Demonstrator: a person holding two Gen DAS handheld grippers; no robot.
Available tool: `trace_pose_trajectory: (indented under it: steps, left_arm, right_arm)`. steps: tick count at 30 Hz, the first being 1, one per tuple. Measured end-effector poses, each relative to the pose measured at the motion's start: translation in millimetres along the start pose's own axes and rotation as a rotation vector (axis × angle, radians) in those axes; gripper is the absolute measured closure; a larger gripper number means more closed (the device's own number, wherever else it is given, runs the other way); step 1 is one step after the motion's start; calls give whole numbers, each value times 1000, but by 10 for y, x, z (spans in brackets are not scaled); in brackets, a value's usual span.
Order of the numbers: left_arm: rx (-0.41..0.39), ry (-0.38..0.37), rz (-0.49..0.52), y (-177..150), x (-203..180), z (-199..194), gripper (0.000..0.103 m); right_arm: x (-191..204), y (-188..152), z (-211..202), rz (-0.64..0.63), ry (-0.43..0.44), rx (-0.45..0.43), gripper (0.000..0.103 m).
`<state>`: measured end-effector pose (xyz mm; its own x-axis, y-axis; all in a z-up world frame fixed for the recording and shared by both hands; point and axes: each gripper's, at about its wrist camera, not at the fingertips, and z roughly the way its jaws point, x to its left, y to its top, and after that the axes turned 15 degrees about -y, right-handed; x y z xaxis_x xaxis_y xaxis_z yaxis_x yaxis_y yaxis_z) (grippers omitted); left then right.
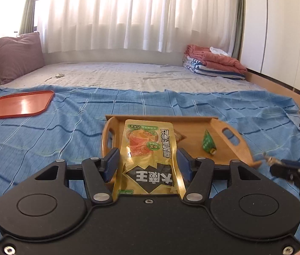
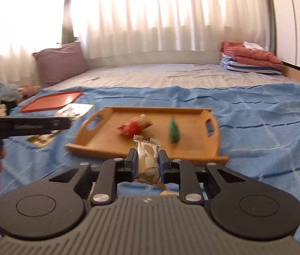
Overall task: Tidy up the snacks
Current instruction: 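Carry the gold packet and wrapped pastry over the wooden tray with both tools, then open both tools to release the gold packet and pastry onto the tray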
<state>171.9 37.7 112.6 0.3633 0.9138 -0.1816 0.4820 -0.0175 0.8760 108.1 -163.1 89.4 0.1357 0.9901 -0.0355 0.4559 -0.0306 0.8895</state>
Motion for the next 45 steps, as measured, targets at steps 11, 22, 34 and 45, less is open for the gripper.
trace_pose_trajectory:
  steps: [11, 22, 34, 45]
  left_arm:
    - [122, 69, -64, 236, 420, 1154, 47]
    - [189, 92, -88, 46, 546, 1634, 47]
    - [209, 95, -82, -14, 558, 1808, 47]
    - [219, 102, -84, -48, 549, 1846, 44]
  right_arm:
    - [-352, 328, 1471, 126, -58, 187, 77]
    - [-261, 324, 2064, 101, -110, 262, 77]
    - [-219, 281, 2303, 86, -130, 296, 77]
    - [-196, 260, 2311, 76, -136, 290, 77]
